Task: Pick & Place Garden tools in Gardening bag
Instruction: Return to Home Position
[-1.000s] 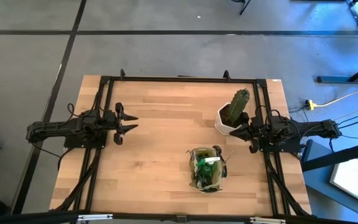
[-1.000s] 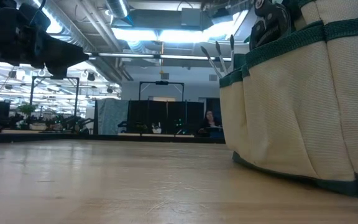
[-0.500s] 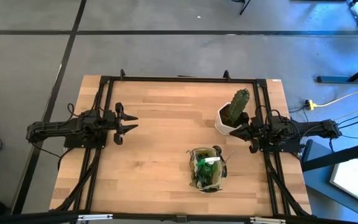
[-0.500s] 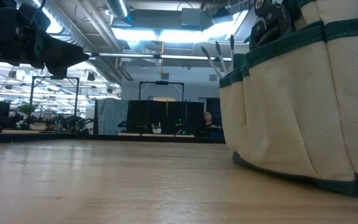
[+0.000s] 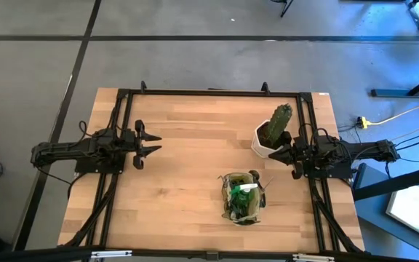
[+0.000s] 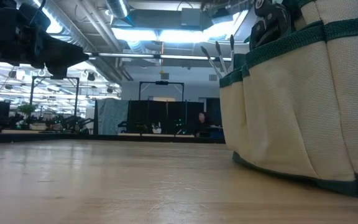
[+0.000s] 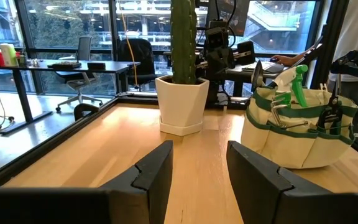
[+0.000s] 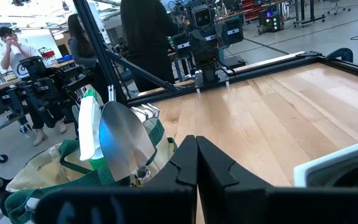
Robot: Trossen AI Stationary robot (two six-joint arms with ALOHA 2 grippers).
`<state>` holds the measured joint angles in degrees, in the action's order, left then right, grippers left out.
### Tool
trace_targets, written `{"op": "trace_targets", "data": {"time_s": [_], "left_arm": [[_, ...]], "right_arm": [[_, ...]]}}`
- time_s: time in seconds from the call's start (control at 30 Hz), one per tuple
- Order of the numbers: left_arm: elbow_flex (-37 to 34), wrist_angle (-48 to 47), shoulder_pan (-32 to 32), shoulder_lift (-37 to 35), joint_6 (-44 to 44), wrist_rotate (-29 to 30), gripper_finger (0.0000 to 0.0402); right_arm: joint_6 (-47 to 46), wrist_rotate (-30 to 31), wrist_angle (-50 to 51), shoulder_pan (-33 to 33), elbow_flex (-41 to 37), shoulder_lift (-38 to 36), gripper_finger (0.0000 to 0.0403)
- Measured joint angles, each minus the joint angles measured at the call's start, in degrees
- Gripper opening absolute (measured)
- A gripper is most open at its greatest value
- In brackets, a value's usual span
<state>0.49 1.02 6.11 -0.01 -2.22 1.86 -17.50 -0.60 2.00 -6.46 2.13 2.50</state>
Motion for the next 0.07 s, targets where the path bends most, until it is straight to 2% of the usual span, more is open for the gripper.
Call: {"op": "trace_targets", "data": {"time_s": [0.07], "left_arm": [[0.0, 0.0, 0.0, 0.0, -0.01, 0.0, 0.0145]], "right_arm": [[0.0, 0.0, 0.0, 0.0, 0.0, 0.0, 0.0001]]}}
